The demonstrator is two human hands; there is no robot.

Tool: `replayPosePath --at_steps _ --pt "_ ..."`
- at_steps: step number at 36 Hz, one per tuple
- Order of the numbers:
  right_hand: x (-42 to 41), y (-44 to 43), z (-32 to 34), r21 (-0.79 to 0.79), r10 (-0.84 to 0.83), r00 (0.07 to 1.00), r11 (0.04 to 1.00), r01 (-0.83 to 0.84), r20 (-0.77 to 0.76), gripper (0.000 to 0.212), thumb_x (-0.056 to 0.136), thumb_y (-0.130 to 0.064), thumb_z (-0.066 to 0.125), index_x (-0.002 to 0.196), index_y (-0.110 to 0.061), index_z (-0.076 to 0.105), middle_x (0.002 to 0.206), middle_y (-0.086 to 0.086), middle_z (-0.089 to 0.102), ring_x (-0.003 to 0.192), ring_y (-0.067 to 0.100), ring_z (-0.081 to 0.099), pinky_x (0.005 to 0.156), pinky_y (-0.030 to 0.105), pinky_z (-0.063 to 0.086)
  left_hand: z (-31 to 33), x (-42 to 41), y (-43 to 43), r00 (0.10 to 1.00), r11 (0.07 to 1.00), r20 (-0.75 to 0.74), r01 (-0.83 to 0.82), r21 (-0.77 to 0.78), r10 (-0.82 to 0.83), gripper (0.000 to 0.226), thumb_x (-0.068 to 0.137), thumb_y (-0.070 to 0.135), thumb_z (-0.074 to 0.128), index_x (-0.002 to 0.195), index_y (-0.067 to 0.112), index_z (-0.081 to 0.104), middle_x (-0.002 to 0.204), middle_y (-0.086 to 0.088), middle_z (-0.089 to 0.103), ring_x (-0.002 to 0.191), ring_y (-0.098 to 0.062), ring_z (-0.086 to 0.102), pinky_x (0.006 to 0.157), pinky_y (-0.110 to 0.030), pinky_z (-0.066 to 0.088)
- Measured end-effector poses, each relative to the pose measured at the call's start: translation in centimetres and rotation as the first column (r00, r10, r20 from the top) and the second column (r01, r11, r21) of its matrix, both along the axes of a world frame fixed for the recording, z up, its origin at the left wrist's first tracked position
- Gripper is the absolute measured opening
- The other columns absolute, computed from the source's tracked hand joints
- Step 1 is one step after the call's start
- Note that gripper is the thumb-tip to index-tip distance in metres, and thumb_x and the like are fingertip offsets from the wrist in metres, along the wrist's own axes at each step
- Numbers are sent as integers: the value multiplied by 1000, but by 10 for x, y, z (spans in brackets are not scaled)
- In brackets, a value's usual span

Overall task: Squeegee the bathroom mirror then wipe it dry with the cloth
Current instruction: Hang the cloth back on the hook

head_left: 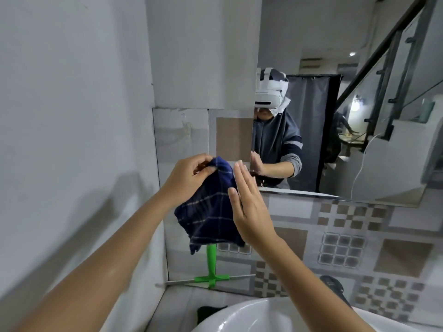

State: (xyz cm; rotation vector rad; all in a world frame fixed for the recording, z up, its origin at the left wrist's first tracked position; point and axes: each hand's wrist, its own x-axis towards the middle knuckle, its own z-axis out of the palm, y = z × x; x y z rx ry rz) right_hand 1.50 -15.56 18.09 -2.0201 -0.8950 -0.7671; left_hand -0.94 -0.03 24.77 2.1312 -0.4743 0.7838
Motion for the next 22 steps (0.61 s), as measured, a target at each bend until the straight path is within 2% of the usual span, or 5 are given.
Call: replayPosePath --at_steps 4,9,15,19,22 --pt "-23 9 2 83 253 950 967 -242 -184 53 97 -41 25 146 -28 11 154 -9 21 140 3 20 115 25 21 -3 -25 15 998 1000 -61 8 -13 -9 17 92 13 52 103 14 65 96 2 69 90 -8 64 85 -21 50" --pt "-45 23 5 319 443 868 875 -365 -222 40 100 -27 30 136 -17 42 129 -3 56 119 0 50 98 14 38 -5 -52 33 990 999 -137 46 21 -43 18 92 12 52 101 18 67 97 3 70 94 -11 64 89 -29 50" --pt "-59 33 11 407 483 827 843 -350 -288 16 95 -19 48 108 -24 56 103 1 65 96 16 63 86 34 53 0 -78 42 993 999 -116 18 40 -13 18 89 11 58 95 23 69 92 15 70 90 -3 65 86 -18 49" --pt "-63 36 16 406 421 864 866 -292 -277 8 89 -18 60 96 -21 61 92 -1 66 88 16 64 80 34 55 0 -89 50 994 997 -95 -51 50 55 14 88 12 59 93 19 70 90 6 71 85 -8 66 83 -22 52" --pt "-65 37 25 356 368 899 894 -272 -239 6 85 -17 65 89 -21 61 80 -6 65 75 3 61 70 21 53 -6 -92 53 990 995 -91 -103 11 104 12 88 15 60 92 21 70 87 4 71 81 -15 67 81 -29 54"
